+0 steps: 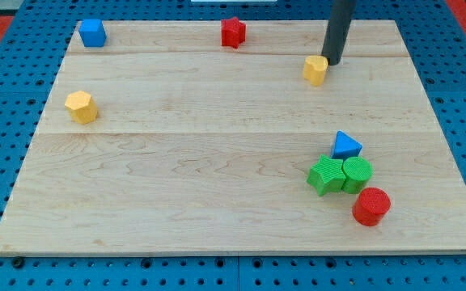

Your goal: Drag the red star into the yellow heart

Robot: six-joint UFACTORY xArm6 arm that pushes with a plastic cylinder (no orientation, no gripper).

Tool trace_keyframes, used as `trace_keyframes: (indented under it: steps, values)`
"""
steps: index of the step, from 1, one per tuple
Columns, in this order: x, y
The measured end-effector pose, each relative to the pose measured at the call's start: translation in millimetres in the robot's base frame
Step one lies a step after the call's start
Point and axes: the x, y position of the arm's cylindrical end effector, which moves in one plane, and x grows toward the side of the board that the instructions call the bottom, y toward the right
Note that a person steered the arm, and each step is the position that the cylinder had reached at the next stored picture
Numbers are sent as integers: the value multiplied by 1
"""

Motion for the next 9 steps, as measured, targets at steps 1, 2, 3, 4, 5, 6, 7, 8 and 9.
trace_keyframes:
  steps: [1,2,3,4,5,6,7,8,9]
  values:
    - [41,-7]
    - [7,10]
    - [-26,-2]
    - [29,-51]
    - [81,-49]
    - [102,-51]
    - [125,-51]
    - [125,-51]
    - [44,-38]
